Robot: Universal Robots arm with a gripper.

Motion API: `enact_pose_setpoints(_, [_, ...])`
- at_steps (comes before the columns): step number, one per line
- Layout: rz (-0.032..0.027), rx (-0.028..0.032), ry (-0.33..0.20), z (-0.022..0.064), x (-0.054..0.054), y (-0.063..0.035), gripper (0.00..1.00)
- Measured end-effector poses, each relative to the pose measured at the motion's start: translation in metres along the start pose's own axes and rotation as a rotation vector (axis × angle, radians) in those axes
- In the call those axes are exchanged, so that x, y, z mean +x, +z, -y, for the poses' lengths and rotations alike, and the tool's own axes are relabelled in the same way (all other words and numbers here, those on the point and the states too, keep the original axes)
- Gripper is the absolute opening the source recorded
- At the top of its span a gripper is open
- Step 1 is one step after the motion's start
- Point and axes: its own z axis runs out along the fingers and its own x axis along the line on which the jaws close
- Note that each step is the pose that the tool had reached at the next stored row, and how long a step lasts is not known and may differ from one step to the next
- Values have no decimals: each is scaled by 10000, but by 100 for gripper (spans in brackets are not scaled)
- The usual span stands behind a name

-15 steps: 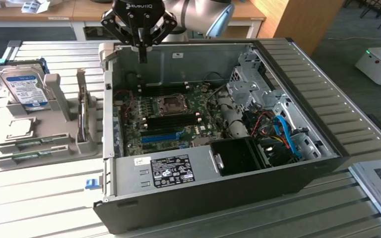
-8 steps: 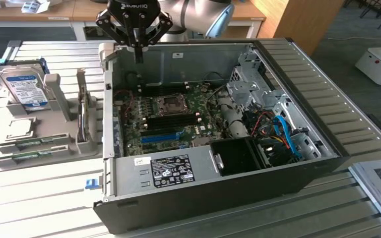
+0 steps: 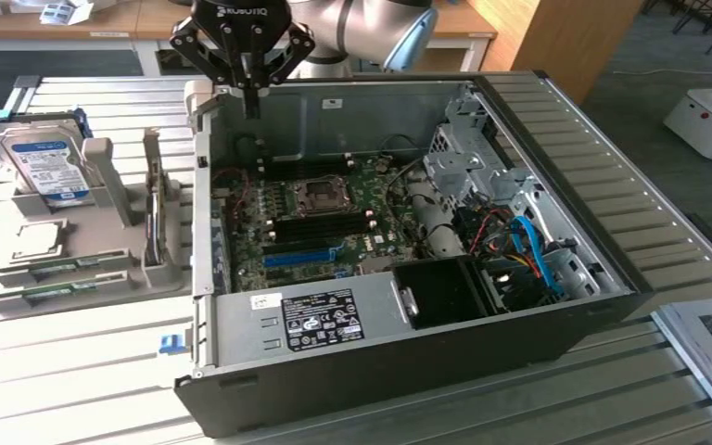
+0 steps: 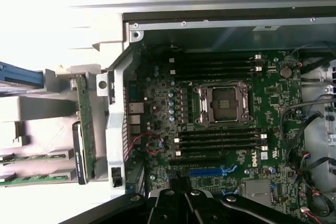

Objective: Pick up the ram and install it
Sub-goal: 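Reach for the ram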

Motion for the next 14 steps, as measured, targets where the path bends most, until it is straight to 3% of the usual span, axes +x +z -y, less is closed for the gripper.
enact_pose_setpoints(14, [-66,5,3,11,146,0,10])
